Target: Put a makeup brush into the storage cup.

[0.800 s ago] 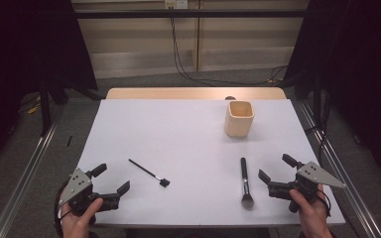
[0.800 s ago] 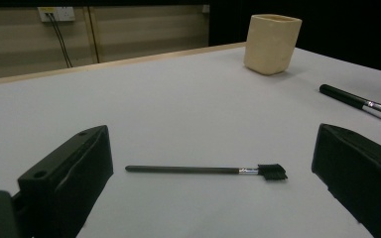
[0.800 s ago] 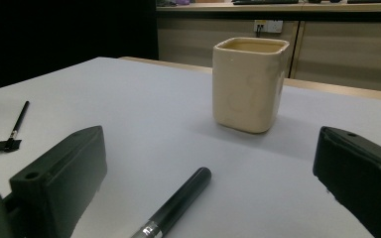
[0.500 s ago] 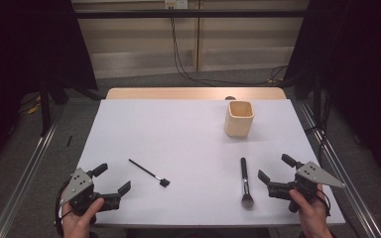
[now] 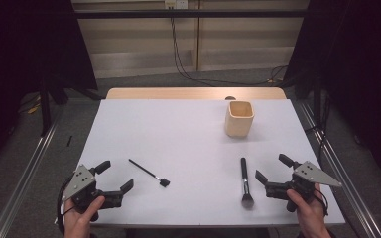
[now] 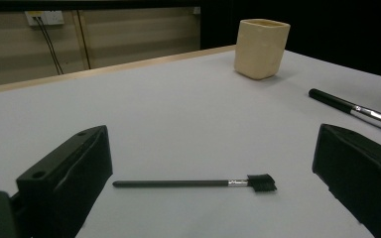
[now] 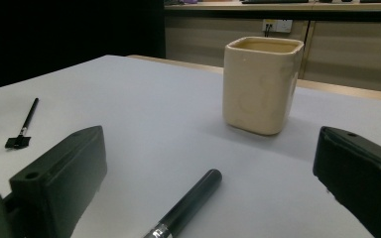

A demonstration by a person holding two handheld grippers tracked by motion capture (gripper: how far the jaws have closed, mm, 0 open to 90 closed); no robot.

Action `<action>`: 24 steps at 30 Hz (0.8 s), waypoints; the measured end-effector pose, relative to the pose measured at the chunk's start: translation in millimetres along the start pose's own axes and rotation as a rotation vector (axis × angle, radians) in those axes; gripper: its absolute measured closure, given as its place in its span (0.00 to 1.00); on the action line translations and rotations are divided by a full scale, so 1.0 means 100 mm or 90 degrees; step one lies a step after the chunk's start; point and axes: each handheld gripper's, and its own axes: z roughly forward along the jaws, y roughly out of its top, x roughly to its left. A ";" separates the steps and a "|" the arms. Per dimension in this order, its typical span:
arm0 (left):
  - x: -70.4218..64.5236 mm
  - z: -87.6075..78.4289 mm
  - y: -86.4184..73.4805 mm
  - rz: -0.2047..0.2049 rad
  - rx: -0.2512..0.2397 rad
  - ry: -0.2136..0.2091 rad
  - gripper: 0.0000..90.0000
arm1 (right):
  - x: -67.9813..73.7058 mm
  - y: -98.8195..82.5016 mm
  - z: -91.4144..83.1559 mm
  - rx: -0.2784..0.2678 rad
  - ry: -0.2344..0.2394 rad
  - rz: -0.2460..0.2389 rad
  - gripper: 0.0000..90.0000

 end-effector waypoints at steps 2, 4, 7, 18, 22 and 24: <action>0.00 0.01 0.03 -0.002 -0.003 -0.009 0.03 | 0.00 0.00 0.00 -0.001 0.000 0.000 0.00; -0.01 0.02 0.06 0.009 0.000 -0.004 0.03 | -0.01 0.00 0.00 -0.001 0.001 0.000 0.00; -0.02 0.05 0.11 0.022 0.002 -0.010 0.03 | 0.00 0.00 0.00 -0.001 0.004 0.001 0.00; 0.07 0.14 0.26 0.031 -0.004 -0.020 0.02 | -0.01 0.00 0.01 0.005 0.010 0.006 0.00; 0.15 0.19 0.26 0.034 -0.005 -0.026 0.02 | -0.01 -0.01 0.01 0.007 0.009 0.005 0.00; 0.22 0.26 0.23 0.033 0.004 -0.035 0.02 | -0.01 -0.01 0.01 0.008 0.009 0.007 0.00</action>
